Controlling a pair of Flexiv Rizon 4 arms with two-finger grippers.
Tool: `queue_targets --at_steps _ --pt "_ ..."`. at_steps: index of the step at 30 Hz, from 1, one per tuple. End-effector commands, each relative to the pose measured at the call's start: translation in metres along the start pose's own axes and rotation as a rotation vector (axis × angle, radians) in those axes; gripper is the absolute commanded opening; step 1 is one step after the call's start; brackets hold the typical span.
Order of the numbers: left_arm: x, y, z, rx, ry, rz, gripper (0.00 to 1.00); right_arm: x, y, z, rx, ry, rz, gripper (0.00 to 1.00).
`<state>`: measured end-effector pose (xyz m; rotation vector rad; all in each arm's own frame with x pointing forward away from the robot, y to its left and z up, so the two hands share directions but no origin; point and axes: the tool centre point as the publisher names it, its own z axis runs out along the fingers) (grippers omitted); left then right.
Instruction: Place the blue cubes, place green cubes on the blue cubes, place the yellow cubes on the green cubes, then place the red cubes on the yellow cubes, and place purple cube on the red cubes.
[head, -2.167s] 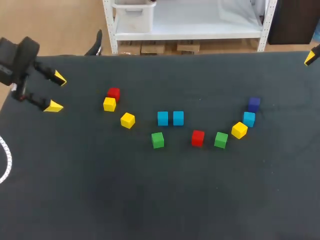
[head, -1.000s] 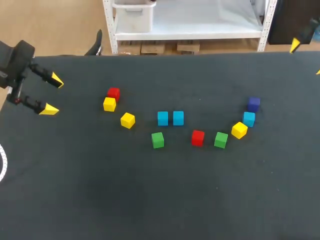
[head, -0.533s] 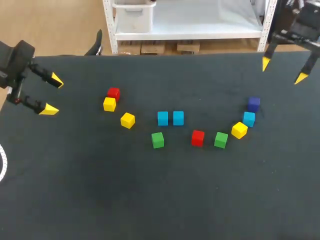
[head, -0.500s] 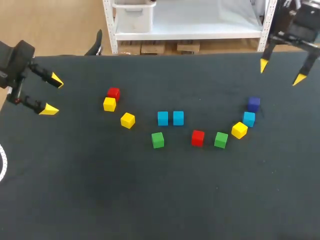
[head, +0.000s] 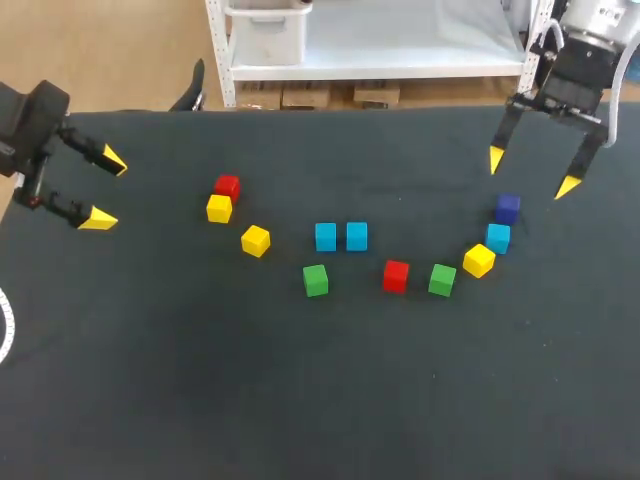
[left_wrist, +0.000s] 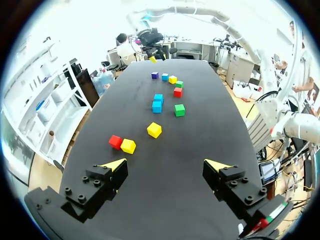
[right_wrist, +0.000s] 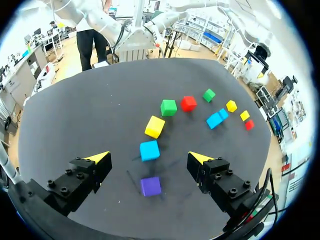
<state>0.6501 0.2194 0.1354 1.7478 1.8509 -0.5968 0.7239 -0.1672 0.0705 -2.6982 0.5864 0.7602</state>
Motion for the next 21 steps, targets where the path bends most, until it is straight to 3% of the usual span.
queue_targets --at_steps 1,5,21 --pt "0.001 0.001 0.0 0.001 -0.001 0.002 1.0 -0.014 0.004 0.022 0.052 0.184 0.008 1.0" --pt "0.001 0.001 0.0 0.001 -0.001 0.002 1.0 -0.015 0.001 0.035 0.036 0.238 0.01 1.0" --pt "0.001 0.001 0.0 0.001 -0.001 0.002 1.0 0.007 0.006 0.058 -0.062 0.281 -0.033 1.0"
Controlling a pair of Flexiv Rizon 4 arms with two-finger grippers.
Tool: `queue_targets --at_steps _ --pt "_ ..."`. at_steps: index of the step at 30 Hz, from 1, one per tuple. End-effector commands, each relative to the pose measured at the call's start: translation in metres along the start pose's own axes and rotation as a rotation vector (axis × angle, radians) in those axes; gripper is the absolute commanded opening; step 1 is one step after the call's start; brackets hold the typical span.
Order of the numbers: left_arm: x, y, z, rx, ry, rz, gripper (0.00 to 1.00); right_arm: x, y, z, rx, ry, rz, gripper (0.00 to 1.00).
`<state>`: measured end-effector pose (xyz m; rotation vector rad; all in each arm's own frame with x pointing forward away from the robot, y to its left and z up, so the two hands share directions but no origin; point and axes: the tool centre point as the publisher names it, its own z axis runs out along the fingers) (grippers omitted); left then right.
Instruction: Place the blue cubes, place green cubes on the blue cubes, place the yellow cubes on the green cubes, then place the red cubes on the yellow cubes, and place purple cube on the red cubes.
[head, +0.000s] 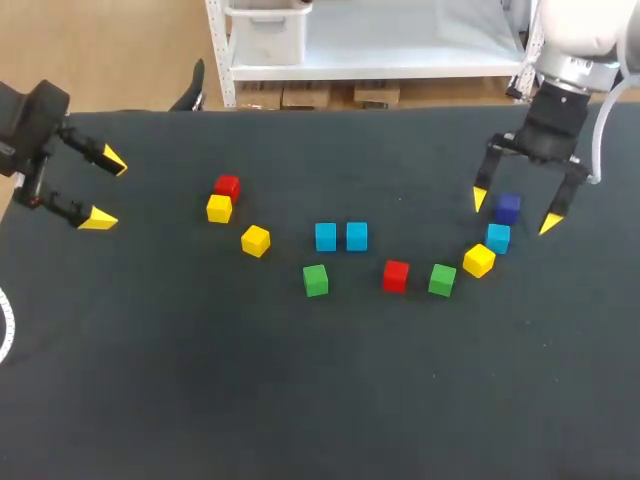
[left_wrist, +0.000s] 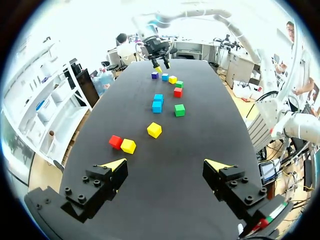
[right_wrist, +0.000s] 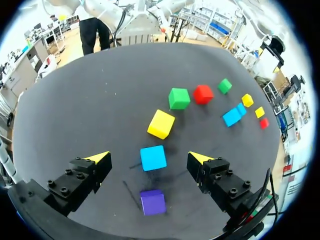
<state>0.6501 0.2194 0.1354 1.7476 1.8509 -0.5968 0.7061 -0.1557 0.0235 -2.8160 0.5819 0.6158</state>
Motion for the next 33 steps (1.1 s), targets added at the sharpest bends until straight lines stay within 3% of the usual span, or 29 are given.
queue_targets --at_steps 1,10,31,32,33 --pt "0.001 0.001 0.0 0.001 -0.001 0.002 1.0 -0.001 0.0 0.008 -0.006 0.155 -0.017 1.0" --pt "0.001 0.001 0.0 0.001 -0.001 0.002 1.0 0.007 -0.003 0.015 -0.048 0.133 -0.109 1.0" --pt "0.001 0.001 0.0 0.001 -0.001 0.002 1.0 0.01 -0.01 0.026 -0.137 0.143 -0.138 1.0" --pt "0.001 0.001 0.0 0.001 -0.001 0.002 1.0 0.01 -0.011 0.026 -0.14 0.145 -0.138 0.99" --pt "0.001 0.001 0.0 0.001 -0.001 0.002 1.0 0.01 -0.011 0.027 -0.142 0.145 -0.138 0.91"
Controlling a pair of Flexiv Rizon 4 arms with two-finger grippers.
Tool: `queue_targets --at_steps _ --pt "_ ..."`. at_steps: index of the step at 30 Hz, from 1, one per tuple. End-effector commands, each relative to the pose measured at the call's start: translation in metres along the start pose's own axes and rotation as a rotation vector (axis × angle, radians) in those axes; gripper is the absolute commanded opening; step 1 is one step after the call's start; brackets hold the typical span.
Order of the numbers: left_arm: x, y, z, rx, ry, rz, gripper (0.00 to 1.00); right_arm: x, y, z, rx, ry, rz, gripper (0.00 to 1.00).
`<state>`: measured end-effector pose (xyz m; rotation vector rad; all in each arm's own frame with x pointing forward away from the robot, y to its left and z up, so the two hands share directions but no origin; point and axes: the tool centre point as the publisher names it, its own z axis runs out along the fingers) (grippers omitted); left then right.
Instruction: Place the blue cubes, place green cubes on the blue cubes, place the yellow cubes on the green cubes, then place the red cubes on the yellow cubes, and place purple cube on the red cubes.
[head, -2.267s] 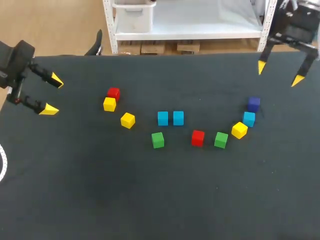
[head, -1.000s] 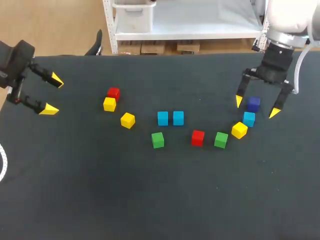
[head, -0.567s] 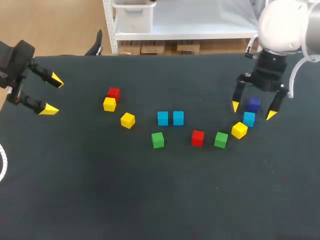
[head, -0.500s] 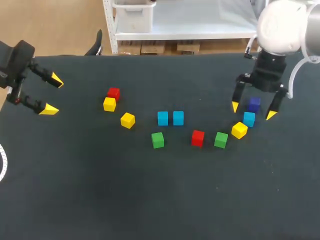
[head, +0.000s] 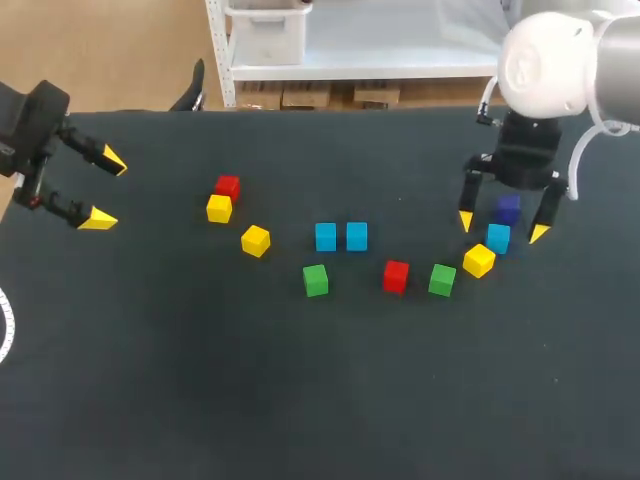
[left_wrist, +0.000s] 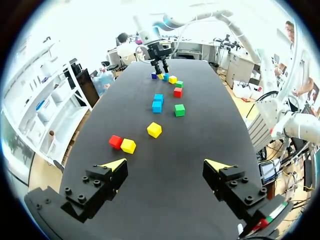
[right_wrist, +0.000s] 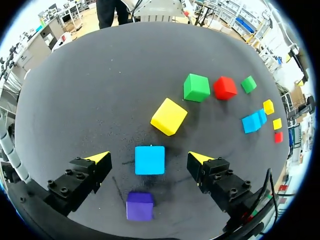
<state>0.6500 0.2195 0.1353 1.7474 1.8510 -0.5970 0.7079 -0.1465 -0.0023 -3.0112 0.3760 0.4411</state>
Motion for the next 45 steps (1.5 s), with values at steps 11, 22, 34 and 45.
queue_targets --at_steps 11,22,34,45 --pt "0.001 0.001 0.0 0.001 -0.001 0.002 1.0 0.002 -0.004 0.003 -0.043 0.013 0.016 0.37" --pt "0.001 0.001 0.0 0.001 -0.001 0.002 1.0 0.001 0.003 0.004 -0.06 0.013 0.063 0.0" --pt "0.001 0.001 0.0 0.001 -0.001 0.002 1.0 0.008 -0.004 -0.005 0.185 -0.065 0.52 0.0" --pt "0.001 0.001 0.0 0.001 -0.001 0.002 1.0 0.016 -0.02 -0.013 0.312 -0.195 0.785 0.0"
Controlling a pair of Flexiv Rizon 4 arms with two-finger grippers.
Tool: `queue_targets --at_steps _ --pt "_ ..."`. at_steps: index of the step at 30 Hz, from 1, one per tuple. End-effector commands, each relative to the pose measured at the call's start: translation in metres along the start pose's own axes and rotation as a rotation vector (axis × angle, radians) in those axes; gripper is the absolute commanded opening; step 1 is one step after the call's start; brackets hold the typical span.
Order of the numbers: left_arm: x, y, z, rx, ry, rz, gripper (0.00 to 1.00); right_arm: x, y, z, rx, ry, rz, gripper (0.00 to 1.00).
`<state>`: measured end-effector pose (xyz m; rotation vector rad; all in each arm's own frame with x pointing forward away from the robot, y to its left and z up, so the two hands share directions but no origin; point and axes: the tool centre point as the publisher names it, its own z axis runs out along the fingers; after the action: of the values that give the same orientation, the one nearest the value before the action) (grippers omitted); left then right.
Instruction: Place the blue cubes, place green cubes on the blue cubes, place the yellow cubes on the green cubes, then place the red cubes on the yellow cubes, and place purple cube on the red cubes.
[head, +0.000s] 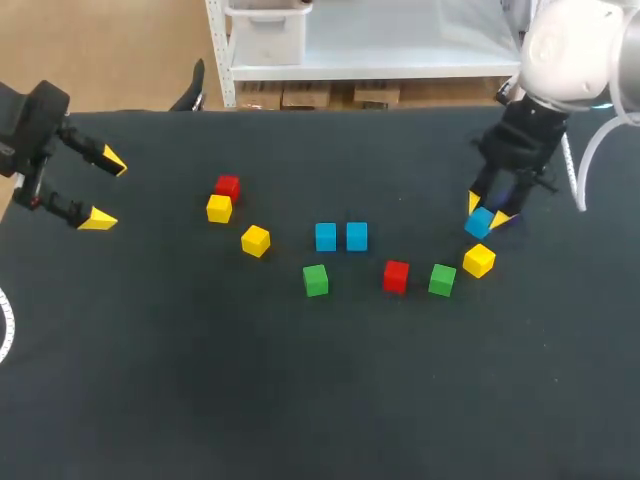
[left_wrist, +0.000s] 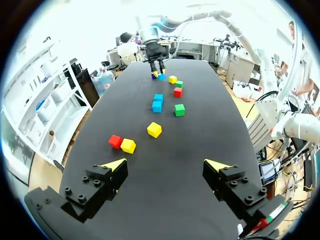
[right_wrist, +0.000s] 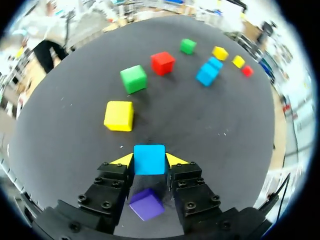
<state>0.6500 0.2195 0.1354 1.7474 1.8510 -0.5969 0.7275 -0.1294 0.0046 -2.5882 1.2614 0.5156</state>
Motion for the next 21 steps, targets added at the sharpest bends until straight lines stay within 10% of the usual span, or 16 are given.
queue_targets --at_steps 1,21 --pt "0.0006 0.0013 0.0005 0.001 -0.001 0.002 1.0 0.0045 -0.0022 -0.0038 0.052 -0.14 0.174 0.0" --pt "0.0006 0.0013 0.0005 0.001 -0.001 0.002 1.0 0.0049 -0.0029 -0.0056 0.041 -0.158 0.156 0.0"
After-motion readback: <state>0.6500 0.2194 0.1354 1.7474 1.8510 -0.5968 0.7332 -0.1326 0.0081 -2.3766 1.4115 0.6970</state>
